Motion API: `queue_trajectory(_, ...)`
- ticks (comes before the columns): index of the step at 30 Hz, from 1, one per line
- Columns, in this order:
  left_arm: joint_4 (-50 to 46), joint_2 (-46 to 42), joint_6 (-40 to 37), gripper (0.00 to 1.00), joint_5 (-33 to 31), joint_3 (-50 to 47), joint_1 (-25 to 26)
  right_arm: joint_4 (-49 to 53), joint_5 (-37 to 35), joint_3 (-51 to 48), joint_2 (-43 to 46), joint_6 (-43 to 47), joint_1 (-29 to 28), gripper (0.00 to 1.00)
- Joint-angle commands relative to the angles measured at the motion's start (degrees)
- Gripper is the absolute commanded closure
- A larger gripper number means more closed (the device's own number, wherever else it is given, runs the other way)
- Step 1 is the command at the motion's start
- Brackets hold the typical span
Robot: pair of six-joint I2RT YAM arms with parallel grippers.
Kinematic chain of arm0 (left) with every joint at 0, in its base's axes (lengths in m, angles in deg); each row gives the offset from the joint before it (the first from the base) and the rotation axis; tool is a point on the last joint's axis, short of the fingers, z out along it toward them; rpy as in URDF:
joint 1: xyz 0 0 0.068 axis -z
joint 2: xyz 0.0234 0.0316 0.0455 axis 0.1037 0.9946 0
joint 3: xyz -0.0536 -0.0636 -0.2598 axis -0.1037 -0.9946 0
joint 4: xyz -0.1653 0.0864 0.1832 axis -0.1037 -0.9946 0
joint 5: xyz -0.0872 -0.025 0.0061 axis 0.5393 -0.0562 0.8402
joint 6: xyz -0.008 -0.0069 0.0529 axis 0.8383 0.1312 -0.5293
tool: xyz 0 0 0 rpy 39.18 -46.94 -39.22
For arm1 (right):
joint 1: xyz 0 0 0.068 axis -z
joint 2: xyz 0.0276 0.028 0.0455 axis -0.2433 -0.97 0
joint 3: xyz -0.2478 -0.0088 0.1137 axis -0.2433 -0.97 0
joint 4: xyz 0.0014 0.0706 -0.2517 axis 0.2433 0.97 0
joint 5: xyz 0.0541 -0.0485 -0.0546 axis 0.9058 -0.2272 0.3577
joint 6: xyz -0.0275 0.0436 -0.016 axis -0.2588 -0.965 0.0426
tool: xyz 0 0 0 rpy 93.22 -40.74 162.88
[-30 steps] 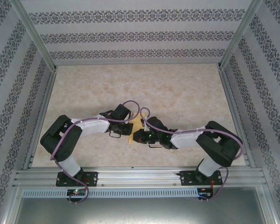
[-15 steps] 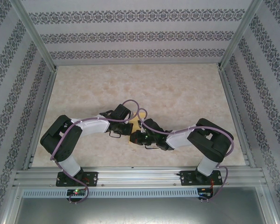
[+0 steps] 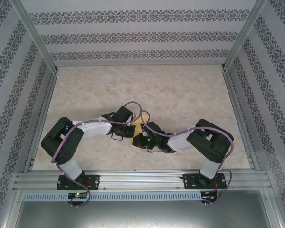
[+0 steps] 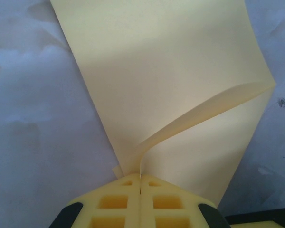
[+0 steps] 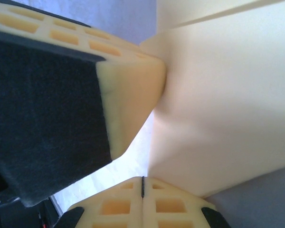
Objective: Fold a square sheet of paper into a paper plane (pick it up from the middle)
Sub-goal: Third fold the triangle at the center of the table.
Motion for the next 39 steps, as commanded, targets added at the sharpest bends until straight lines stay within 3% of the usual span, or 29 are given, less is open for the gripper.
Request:
queue_trajectory(1,-1.33,1.06,-0.10,1.00,0.73,-1.29,0.29,1.74,0.54,0.56,3.52,1.03,-0.92,0.99)
queue_trajectory(14,-1.42,0.88,-0.16,1.00,0.81,-1.27,0.30,2.62,1.59,2.26,-5.02,-2.53,-2.06,1.00)
queue_trajectory(24,-1.51,1.16,-0.28,1.00,0.85,-1.08,0.31,14.06,-2.06,2.49,8.05,3.19,1.05,1.00)
queue_trajectory(33,-1.59,1.25,-0.25,1.00,0.87,-1.02,0.29,7.43,3.38,3.27,2.65,2.89,4.09,1.00)
queue_trajectory(39,-1.68,1.25,-0.26,1.00,0.90,-0.94,0.29,6.80,3.03,1.09,1.70,2.64,4.52,1.00)
